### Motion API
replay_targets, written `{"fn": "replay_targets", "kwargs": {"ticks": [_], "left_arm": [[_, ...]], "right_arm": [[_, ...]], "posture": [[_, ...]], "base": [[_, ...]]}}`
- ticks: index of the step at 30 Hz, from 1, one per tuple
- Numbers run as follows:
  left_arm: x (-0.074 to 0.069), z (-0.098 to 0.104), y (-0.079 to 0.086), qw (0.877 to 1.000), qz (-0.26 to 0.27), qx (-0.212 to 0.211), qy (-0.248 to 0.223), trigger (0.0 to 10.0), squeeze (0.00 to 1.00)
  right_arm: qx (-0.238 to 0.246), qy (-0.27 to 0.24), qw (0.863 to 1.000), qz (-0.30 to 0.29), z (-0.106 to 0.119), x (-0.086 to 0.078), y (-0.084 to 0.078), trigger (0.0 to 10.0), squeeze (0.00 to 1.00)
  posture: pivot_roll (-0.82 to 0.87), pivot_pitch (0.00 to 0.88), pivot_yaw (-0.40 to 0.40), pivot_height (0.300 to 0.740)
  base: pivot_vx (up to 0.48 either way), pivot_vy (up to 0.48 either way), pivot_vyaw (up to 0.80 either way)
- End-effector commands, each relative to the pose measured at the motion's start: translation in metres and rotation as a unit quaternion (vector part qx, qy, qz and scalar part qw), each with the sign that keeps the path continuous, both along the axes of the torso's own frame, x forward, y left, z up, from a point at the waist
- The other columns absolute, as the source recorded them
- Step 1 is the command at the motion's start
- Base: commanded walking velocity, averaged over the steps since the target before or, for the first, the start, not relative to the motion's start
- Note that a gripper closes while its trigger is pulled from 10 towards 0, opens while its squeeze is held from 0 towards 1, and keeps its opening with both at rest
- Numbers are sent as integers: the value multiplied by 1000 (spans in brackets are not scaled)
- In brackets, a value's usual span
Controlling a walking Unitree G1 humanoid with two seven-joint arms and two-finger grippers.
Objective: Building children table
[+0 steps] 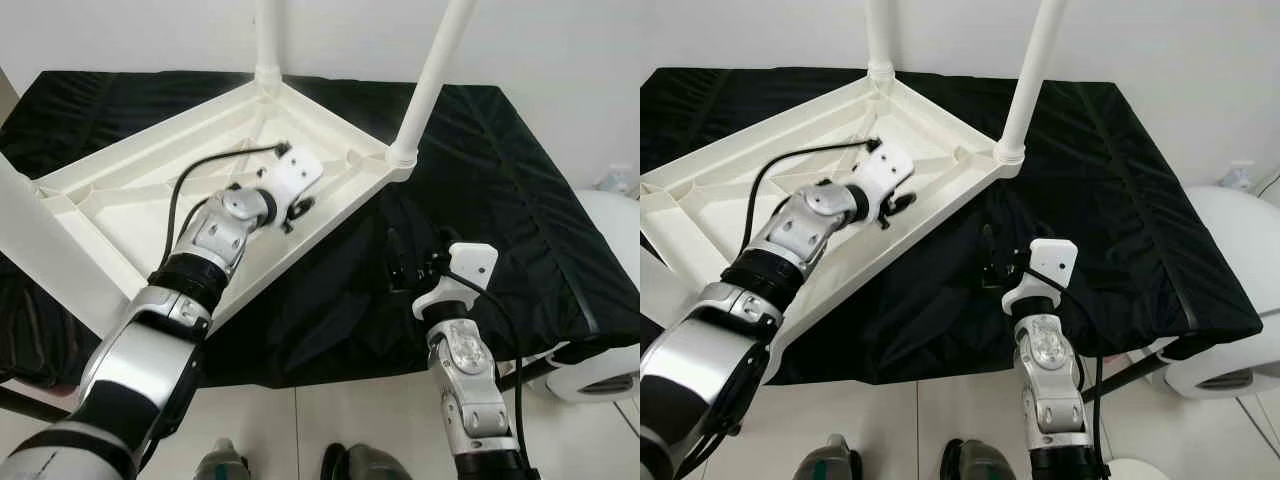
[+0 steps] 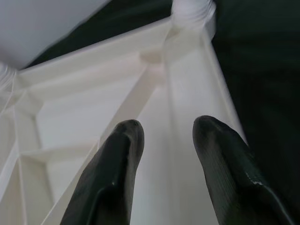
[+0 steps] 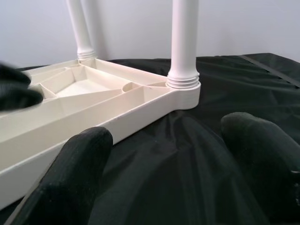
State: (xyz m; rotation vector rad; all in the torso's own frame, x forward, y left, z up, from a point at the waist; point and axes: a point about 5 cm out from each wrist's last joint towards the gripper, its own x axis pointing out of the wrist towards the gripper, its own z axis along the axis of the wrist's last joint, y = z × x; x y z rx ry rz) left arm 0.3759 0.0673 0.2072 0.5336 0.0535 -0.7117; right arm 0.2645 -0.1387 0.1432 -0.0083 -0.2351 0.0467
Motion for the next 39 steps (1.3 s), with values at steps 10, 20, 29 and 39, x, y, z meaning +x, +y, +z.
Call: {"fn": "replay_targets", "kwargs": {"ticks": [10, 20, 29, 39], "left_arm": [[-45, 24, -10, 993, -84, -77, -10, 10000, 0], [-79, 2, 12, 995, -44, -91, -20, 10000, 0], [-99, -18, 17, 994, 19, -105, -12, 10000, 0], [-115, -34, 27, 990, 75, -119, -15, 10000, 0]], "right_arm": [[-12, 30, 999, 17, -7, 21, 9, 10000, 0], [-30, 18, 999, 26, -1, 41, 6, 10000, 0], [-41, 18, 998, 37, 0, 56, 4, 10000, 0], [-48, 15, 998, 44, 2, 65, 5, 10000, 0]], "posture": [[34, 58, -43, 740], [75, 65, -73, 740], [97, 68, -93, 740], [116, 70, -109, 740]], "base": [[0, 0, 0], [0, 0, 0], [0, 0, 0], [0, 0, 0]]}}
